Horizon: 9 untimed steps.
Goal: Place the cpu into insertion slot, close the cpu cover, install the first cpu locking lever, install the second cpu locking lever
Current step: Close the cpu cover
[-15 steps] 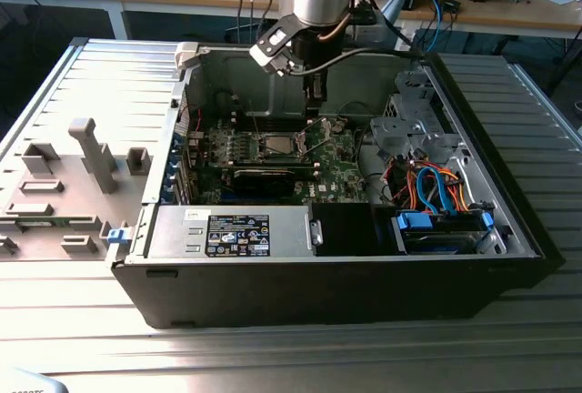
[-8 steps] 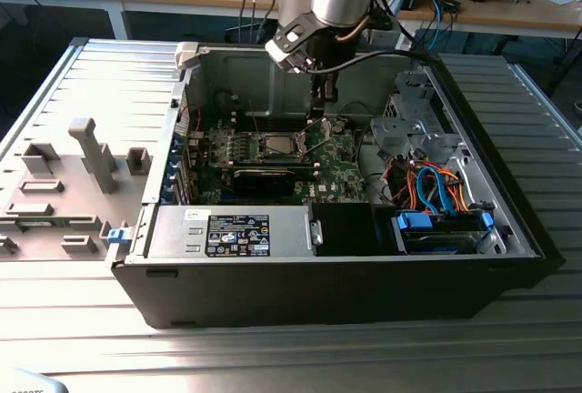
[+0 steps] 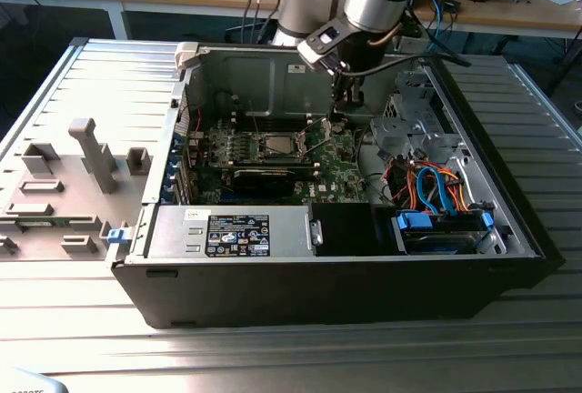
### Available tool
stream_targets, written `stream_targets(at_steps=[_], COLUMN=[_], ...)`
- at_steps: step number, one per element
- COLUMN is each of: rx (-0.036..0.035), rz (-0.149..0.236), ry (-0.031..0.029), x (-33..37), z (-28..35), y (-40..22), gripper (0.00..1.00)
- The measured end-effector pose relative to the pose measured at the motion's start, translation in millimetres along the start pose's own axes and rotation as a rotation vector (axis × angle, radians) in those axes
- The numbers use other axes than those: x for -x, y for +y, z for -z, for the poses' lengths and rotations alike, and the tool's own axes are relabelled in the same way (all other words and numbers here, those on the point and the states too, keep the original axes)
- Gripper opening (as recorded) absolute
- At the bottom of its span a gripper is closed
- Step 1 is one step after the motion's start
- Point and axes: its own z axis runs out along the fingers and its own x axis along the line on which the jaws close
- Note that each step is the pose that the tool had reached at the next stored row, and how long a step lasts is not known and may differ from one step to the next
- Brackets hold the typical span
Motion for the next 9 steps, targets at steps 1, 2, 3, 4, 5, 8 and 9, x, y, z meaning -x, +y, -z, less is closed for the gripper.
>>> stream_targets(at_steps=[1,2,3,4,5,8,9], rx=[-0.0046,-0.0072,-0.0082,-0.009,-0.0095,-0.0113,-0.0116], rz=[0.003,0.007,0.011,0.017,0.023,0.042,0.043], ry=[-0.0004,-0.0009,-0.0013,-0.0021,-0.0027,-0.0046,-0.0048], x=[-0.1,-0.2,-0.3,-0.5,-0.7,-2.9,-3.1], z=[-2.2,-3.8,-4.9,-6.2,-7.3,-13.7,-15.5], y=[3.7,6.3,7.9,9.6,10.8,15.1,15.4], gripper=[0.11,0.11,0.11,0.11,0.11,0.11,0.11])
